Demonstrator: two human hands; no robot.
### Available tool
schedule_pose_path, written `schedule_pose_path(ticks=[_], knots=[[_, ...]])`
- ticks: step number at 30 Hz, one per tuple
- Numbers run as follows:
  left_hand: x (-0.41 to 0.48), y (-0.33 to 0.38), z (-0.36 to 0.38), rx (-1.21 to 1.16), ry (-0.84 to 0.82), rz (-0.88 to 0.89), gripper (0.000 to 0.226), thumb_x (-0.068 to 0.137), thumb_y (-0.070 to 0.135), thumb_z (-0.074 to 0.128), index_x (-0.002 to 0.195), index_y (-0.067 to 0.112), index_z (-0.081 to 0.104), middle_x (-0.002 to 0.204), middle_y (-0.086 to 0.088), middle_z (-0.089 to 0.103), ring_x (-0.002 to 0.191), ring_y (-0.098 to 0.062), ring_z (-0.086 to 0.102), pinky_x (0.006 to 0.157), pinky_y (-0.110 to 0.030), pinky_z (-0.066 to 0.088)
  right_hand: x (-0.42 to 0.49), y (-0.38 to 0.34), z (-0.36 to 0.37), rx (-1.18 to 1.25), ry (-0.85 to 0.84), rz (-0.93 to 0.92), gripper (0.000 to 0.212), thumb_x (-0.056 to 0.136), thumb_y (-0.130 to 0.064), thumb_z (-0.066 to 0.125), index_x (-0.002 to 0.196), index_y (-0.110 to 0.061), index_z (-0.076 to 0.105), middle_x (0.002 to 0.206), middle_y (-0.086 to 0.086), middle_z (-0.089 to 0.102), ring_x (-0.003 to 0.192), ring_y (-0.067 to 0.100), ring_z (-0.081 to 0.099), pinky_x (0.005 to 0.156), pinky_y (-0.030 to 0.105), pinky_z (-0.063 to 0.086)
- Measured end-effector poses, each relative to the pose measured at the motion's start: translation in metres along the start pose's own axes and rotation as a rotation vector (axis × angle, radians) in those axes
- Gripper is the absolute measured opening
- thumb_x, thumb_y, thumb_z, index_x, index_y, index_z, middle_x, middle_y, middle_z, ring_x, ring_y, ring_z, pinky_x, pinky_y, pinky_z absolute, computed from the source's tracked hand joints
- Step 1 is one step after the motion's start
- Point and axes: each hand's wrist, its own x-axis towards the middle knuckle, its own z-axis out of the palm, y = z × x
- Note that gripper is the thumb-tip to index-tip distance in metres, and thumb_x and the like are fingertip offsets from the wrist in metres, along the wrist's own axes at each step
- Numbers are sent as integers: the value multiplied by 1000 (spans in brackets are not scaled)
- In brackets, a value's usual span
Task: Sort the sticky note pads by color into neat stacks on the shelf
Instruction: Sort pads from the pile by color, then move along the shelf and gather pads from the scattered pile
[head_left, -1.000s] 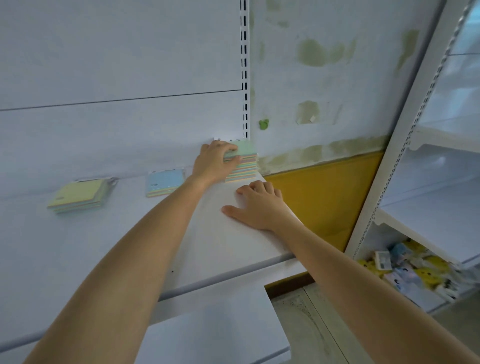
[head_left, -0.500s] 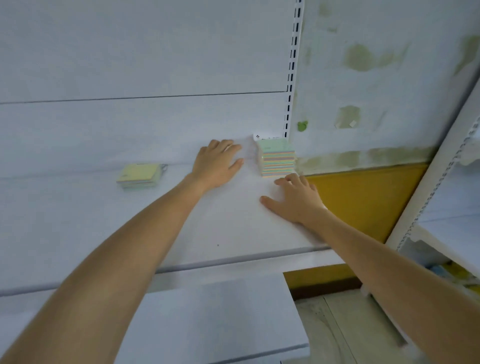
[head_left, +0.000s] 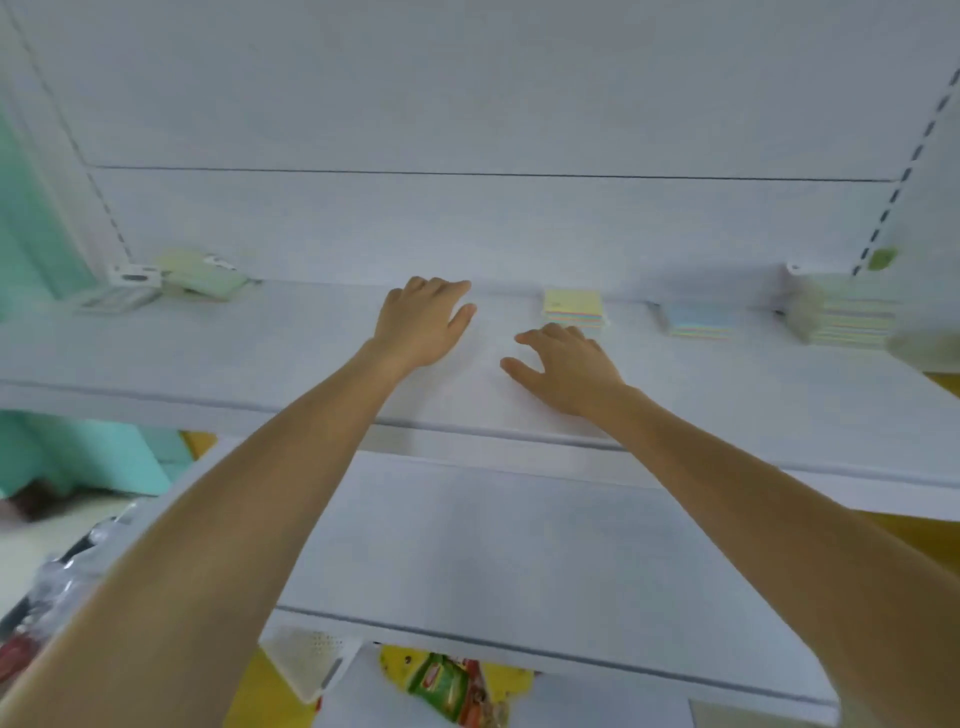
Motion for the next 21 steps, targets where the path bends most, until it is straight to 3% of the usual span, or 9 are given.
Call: schedule_pose_path(ticks=[11,16,21], knots=[[-87,-224,-20,3,-38,-339,44,98,36,31,138,19,39,142,-9,45,130,-32,40,105,-43,33,79,-216,69,86,-90,-302,46,96,-42,34,136,-21,42,143,6,43,131,27,38,110,39,31],[-92,-313,-15,9,-15,-477,43,98,36,32,136,19,42,140,-10,47,129,-31,40,104,-43,34,146,-277,97,72,-116,-418,46,96,-41,34,137,-21,40,143,7,41,132,28,38,110,39,32],[-74,-389,-10,-6,13,-568,42,98,34,32,135,17,43,140,-12,46,128,-31,41,104,-44,34,234,-315,119,119,-98,-417,46,96,-40,37,136,-19,42,141,11,42,130,29,39,107,40,34]])
